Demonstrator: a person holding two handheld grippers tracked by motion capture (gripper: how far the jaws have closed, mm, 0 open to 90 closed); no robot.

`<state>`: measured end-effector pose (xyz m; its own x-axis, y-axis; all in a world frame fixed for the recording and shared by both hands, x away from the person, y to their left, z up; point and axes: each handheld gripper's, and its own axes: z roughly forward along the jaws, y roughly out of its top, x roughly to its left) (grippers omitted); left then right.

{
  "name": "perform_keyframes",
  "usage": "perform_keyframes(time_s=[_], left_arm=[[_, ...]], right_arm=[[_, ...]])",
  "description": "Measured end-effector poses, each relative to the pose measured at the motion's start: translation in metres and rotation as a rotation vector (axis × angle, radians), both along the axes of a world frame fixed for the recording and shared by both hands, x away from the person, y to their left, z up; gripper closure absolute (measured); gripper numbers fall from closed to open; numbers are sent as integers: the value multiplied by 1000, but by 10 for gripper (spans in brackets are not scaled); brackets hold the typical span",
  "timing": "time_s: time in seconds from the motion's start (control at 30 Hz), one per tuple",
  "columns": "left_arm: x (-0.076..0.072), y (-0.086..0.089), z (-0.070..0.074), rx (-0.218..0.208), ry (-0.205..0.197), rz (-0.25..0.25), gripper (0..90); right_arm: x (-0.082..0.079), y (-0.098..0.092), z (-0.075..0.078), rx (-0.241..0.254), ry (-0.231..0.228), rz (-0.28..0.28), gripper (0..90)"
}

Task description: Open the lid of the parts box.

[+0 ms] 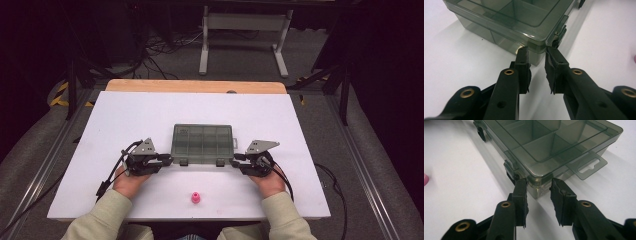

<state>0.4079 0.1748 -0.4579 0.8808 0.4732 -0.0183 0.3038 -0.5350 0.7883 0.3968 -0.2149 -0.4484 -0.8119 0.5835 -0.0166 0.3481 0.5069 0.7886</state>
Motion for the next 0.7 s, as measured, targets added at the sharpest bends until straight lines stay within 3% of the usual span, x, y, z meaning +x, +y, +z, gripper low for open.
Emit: perform_keyframes(time_s=[0.7], left_arm=[[1,0,1,-12,8,11,726]], right_arm=[[0,0,1,8,2,2,675]])
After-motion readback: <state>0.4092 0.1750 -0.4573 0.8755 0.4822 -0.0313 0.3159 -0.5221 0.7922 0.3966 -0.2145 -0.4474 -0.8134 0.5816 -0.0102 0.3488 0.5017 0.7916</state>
